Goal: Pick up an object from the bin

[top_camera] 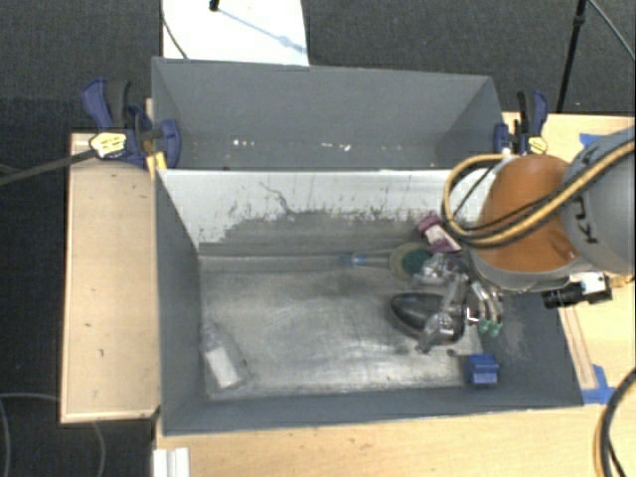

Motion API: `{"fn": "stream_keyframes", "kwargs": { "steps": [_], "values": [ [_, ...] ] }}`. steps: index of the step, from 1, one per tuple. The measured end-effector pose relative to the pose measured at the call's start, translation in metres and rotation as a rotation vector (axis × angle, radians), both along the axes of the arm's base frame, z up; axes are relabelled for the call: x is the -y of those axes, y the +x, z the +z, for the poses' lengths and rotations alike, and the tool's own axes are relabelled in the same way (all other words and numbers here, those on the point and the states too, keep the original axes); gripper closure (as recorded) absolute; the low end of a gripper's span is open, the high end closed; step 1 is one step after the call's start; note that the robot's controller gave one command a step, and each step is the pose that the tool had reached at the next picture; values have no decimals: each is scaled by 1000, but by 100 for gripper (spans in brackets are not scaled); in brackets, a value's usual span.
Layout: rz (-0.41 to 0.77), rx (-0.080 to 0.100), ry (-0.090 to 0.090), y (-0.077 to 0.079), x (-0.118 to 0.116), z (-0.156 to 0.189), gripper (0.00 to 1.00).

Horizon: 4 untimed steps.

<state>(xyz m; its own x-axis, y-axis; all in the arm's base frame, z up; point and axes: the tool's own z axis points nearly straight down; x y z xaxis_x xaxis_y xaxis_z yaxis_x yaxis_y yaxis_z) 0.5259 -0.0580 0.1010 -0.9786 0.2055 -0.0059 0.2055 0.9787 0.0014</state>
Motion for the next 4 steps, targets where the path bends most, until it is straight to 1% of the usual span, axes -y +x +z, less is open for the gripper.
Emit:
{"fn": "stream_keyframes", "kwargs": {
  "steps": [1,2,3,4],
  "values": [
    [-51,-1,1,8,7,-1,0],
    [-366,-3,3,10,-4,-29,0],
    [-678,3,4,-6,-17,-28,0],
    [-674,5,5,-5,-17,-27,100]
  ]
}}
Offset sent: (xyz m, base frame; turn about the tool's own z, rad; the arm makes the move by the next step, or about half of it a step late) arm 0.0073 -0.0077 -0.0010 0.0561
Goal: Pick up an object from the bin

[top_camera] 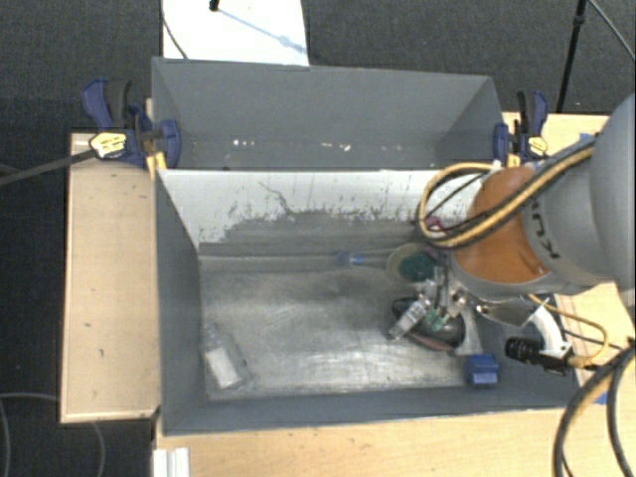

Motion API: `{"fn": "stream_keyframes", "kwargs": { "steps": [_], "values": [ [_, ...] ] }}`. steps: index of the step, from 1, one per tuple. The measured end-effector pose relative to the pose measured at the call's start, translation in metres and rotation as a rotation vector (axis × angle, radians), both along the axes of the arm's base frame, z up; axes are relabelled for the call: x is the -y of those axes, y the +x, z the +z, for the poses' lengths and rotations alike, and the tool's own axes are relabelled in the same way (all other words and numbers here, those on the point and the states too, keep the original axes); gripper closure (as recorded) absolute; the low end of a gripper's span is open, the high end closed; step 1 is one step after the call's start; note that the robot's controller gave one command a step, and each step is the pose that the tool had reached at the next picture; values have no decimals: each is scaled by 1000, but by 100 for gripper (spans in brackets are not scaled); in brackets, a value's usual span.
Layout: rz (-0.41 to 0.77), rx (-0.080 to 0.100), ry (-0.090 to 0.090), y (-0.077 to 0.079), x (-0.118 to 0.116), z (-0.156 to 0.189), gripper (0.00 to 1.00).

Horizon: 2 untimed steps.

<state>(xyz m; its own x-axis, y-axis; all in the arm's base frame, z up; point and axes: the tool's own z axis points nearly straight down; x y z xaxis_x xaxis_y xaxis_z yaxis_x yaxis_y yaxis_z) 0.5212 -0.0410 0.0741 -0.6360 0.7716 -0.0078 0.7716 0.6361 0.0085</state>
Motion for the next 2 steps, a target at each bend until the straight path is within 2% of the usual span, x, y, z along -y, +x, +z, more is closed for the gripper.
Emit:
{"fn": "stream_keyframes", "kwargs": {
  "steps": [1,2],
  "values": [
    [5,-5,0,2,0,58,100],
    [13,-8,0,2,0,86,100]
  ]
}}
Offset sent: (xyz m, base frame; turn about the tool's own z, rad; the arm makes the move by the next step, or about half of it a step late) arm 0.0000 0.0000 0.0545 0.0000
